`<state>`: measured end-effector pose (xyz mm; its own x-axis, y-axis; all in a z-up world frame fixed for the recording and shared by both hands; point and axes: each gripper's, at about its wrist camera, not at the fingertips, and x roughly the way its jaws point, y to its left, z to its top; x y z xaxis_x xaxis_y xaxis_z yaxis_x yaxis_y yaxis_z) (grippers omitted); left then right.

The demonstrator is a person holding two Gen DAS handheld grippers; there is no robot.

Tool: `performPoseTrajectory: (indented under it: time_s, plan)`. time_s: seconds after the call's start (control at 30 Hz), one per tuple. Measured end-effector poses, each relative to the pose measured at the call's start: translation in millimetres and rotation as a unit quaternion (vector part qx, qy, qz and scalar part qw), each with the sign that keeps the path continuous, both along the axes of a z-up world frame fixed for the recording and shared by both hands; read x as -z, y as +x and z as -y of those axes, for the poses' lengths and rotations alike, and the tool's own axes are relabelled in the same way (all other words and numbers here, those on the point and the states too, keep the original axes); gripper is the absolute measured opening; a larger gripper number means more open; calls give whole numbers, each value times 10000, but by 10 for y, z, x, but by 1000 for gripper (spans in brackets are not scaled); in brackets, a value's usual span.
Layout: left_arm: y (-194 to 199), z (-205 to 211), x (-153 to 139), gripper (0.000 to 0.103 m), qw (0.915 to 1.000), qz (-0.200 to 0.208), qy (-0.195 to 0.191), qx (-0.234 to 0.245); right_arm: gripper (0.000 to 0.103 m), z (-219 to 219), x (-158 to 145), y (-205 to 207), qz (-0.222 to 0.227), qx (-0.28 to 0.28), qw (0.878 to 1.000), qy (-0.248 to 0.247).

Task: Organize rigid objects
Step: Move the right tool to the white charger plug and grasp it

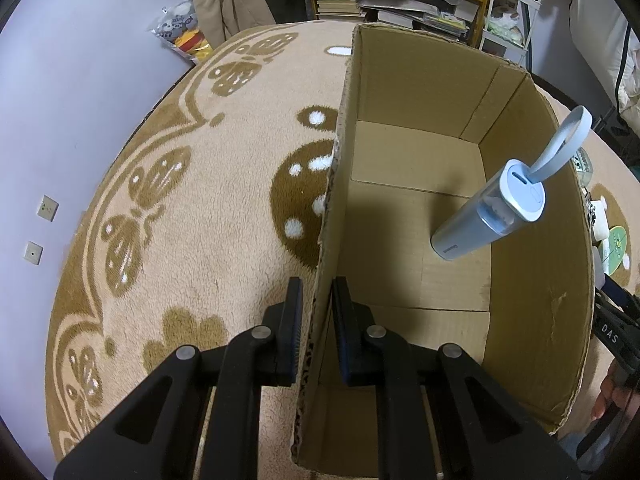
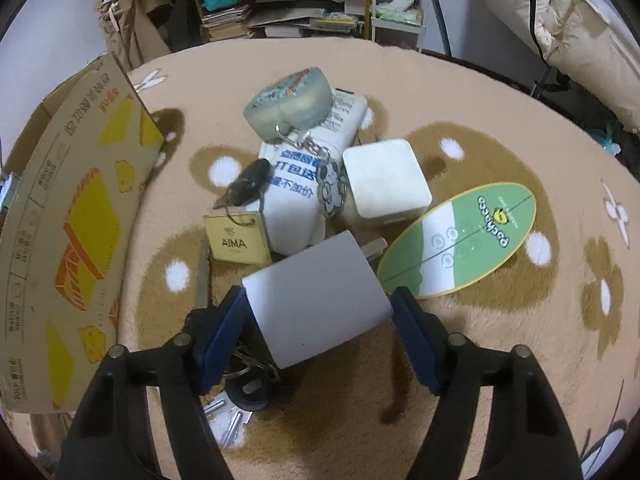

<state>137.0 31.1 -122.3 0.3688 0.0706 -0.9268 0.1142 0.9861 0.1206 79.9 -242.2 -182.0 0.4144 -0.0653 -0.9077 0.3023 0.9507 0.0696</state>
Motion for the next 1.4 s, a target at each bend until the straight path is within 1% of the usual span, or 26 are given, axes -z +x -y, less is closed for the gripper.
performPoseTrajectory:
  time_s: [0.1, 0.23, 0.5, 0.6, 0.7, 0.87, 1.07, 1.27, 1.4]
  plan:
    - [-3, -1, -3, 14, 10000, -4, 0, 2, 79, 26, 25, 7, 14, 44, 10000, 75]
    - [-5, 0, -1, 14, 10000, -7, -7, -2, 79, -14, 81, 47, -110, -8, 9999, -49]
    - [-4, -2, -2, 14, 10000, -7, -1, 1, 77, -37, 87, 36, 5, -15, 9998, -197]
    - [-1, -2, -5, 14, 10000, -8, -5, 5, 74, -40, 47, -12, 49, 70, 10000, -47]
    - [-2, -1, -5, 14, 10000, -11, -4, 3, 73, -39, -23, -69, 117, 131, 9998, 75]
    - [0, 0, -6, 14, 10000, -9, 0, 9, 69, -53, -127, -121, 257, 161, 9994, 157]
    - [5, -2, -5, 14, 10000, -13, -1, 2, 66, -81, -267, -151, 449, 121, 9989, 114]
    - [10, 2, -5, 14, 10000, -19, -15, 0, 66, -128, -333, -149, 512, 34, 9987, 4]
    - [10, -1, -5, 14, 10000, -15, -21, -1, 66, -148, -441, -155, 613, 44, 9981, 14]
